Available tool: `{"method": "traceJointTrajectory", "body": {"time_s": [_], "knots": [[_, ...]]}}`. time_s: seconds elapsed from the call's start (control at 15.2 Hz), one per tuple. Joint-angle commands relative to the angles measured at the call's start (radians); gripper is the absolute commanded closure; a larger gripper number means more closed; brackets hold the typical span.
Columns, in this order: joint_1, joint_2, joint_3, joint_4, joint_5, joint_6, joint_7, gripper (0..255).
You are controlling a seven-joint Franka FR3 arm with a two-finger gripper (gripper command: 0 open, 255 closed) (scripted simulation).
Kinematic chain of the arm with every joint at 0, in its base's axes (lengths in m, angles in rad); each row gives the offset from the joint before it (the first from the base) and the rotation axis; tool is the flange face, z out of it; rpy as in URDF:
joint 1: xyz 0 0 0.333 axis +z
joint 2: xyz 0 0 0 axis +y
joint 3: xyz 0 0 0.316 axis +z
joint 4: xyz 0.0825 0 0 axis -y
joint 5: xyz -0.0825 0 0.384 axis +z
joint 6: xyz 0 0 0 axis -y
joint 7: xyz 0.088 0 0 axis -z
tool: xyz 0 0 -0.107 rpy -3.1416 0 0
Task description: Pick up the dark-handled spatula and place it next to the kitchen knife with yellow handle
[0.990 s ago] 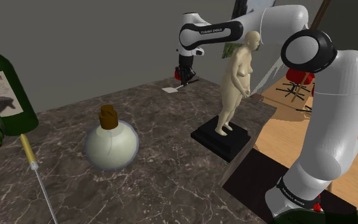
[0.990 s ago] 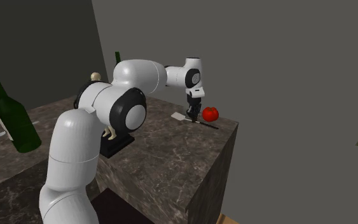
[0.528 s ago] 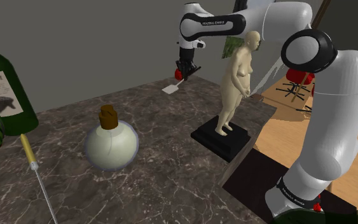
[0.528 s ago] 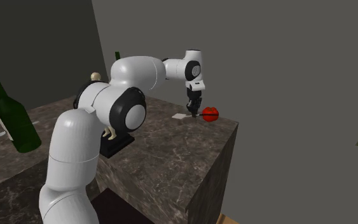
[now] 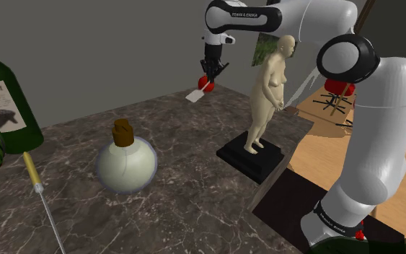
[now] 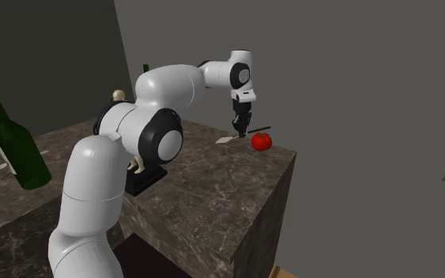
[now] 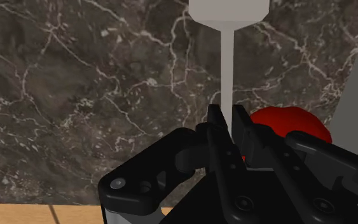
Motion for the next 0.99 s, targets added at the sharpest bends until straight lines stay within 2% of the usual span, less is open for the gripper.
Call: {"method": "traceJointTrajectory", "body": {"time_s": [0.0, 0.46, 0.92], "knots": [[0.004, 0.011, 0.000, 0.044, -0.002, -0.034, -0.002, 255], [0.017, 0.053, -0.001, 0.199, -0.010, -0.147, -0.008, 255], [0.085, -0.108, 0.045, -0.041, 0.008, -0.077, 0.126, 255]]}}
